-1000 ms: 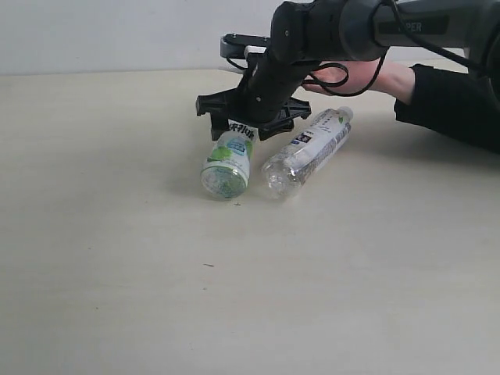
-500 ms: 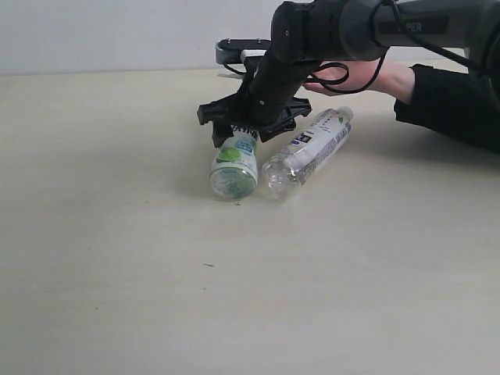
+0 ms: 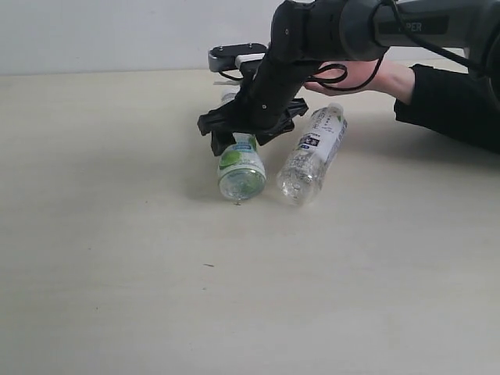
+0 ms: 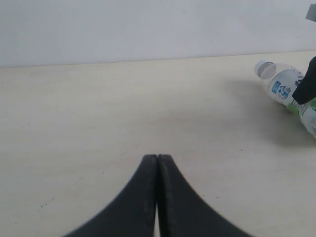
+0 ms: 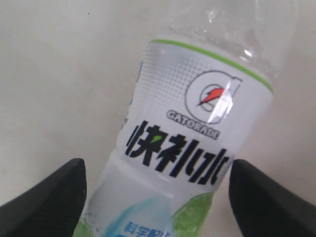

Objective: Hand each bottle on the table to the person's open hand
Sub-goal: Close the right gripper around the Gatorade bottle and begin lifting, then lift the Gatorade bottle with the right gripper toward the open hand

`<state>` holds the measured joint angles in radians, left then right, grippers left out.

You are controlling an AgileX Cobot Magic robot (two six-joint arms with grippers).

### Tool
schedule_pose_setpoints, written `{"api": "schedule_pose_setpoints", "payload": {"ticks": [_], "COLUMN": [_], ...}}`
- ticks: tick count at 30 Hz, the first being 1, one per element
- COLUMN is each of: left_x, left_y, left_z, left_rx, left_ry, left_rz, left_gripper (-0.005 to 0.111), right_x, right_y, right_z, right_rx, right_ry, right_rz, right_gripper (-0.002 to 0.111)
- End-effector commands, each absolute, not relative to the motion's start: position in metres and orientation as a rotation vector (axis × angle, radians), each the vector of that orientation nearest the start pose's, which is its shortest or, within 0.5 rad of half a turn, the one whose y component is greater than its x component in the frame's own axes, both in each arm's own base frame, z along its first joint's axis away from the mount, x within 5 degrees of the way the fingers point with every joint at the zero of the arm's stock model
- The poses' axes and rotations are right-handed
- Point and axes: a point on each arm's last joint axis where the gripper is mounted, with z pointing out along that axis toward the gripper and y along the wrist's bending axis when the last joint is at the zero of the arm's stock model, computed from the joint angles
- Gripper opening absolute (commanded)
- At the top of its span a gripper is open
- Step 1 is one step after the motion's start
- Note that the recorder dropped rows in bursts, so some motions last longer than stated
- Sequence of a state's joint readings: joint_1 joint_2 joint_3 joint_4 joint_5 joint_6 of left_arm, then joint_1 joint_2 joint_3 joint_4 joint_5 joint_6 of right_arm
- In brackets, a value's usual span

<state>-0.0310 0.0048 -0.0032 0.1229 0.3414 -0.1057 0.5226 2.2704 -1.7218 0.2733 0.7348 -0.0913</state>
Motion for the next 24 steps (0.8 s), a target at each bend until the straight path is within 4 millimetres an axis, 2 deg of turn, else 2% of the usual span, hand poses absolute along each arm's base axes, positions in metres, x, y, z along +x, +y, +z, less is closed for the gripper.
{"api": "schedule_pose_setpoints", "payload": {"ticks": [1, 9, 14, 16, 21, 24], "left_x": [0.054, 0.054, 0.054, 0.054, 0.054, 0.054], "left_y": [0.002, 0.002, 0.002, 0.002, 0.002, 0.002], "left_z": [0.183, 0.183, 0.183, 0.183, 0.183, 0.183], "left_rx": [0.010, 0.010, 0.010, 0.010, 0.010, 0.010], "left_ry": [1.815, 1.815, 1.815, 1.815, 1.815, 1.815], "left_rz": [0.022, 0.022, 0.022, 0.022, 0.022, 0.022], "left_gripper": [0.003, 0.003, 0.003, 0.003, 0.003, 0.003], "right_x": [0.412, 0.412, 0.412, 0.412, 0.411, 0.411], "right_y": [0.259, 0.261, 0.267, 0.269, 0.271, 0.271], "right_z": [0.145, 0.123, 0.123, 0.123, 0.124, 0.126], "right_rx": [-0.588, -0.517, -0.515, -0.522, -0.507, -0.502], "right_ry": [2.664, 2.728, 2.687, 2.676, 2.678, 2.673], "right_rz": [0.462, 0.470, 0.480, 0.476, 0.497, 0.503], "right_gripper": [0.074, 0.074, 0.072, 0.066, 0.042, 0.021]}}
